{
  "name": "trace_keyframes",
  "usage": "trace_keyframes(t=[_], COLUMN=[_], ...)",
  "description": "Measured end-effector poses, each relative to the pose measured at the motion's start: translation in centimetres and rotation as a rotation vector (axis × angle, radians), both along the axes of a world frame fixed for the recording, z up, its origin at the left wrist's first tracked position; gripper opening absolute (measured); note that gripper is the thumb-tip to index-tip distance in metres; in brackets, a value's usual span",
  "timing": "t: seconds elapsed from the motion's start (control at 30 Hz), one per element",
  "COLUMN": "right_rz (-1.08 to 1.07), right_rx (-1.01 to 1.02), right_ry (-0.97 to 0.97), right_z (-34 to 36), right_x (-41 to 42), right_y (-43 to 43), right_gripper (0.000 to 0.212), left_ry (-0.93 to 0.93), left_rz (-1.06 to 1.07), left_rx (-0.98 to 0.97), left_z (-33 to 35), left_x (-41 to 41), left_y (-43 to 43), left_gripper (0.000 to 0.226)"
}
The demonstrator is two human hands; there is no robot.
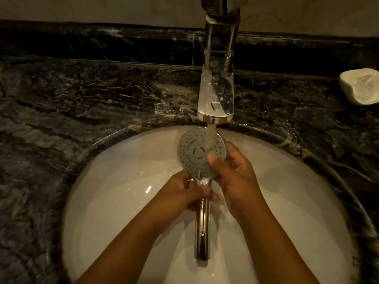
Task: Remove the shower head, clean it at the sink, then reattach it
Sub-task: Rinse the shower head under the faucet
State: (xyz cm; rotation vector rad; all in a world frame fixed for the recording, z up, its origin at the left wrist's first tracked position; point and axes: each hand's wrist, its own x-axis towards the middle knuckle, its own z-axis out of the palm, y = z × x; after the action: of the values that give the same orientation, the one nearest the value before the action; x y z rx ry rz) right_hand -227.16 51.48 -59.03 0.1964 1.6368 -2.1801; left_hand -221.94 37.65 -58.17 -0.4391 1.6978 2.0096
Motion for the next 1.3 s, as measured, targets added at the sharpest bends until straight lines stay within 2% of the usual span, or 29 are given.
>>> trace_keyframes(t=[0.13,0.27,0.37,0.43,0.5,0.63,0.8,0.93,1.17,1.3], right_rz=[0.048,0.024,-0.002,0.021,0.019,-0.012,-0.029,0.0,-0.033,-0.081], right_rx=[0.01,0.032,-0.018,-0.061,-0.115,-0.232,-0.427,-0.523,-0.571,-0.548], right_ry=[0.024,0.011,-0.06,-0.091,-0.134,-0.257,-0.394,-0.467,-0.444,-0.386], right_z=[0.2,0.4,0.5,0.7,0.6,0.4,0.0,-0.3,-0.3,-0.3], right_x=[0.0,-0.2,-0.2,-0.1,0.0,-0.2,-0.2,-0.2,-0.3,-0.3], right_y=[0.0,-0.1,-0.1,-0.1,-0.1,-0.1,0.0,0.1,0.1,0.2], right_gripper=[0.043,0.042,0.044,0.037,0.031,0.037,0.047,0.044,0.054,0.052], left_ry=[-0.074,-0.071,-0.04,0.007,0.052,0.116,0.17,0.192,0.226,0.231], left_rz=[0.013,0.038,0.08,0.101,0.136,0.165,0.142,0.126,0.058,0.049], left_rx=[0.185,0.383,0.431,0.426,0.405,0.25,-0.024,-0.188,-0.358,-0.334], left_z=[0.1,0.3,0.4,0.6,0.7,0.3,-0.1,-0.2,-1.1,-1.7], left_x=[-0.1,-0.2,-0.2,-0.3,-0.2,-0.1,0.1,0.2,0.5,0.4], left_y=[-0.5,-0.8,-0.7,-0.5,-0.4,-0.1,0.4,0.8,0.7,0.5], left_gripper=[0.032,0.019,0.025,0.03,0.036,0.051,0.031,0.031,0.039,0.032])
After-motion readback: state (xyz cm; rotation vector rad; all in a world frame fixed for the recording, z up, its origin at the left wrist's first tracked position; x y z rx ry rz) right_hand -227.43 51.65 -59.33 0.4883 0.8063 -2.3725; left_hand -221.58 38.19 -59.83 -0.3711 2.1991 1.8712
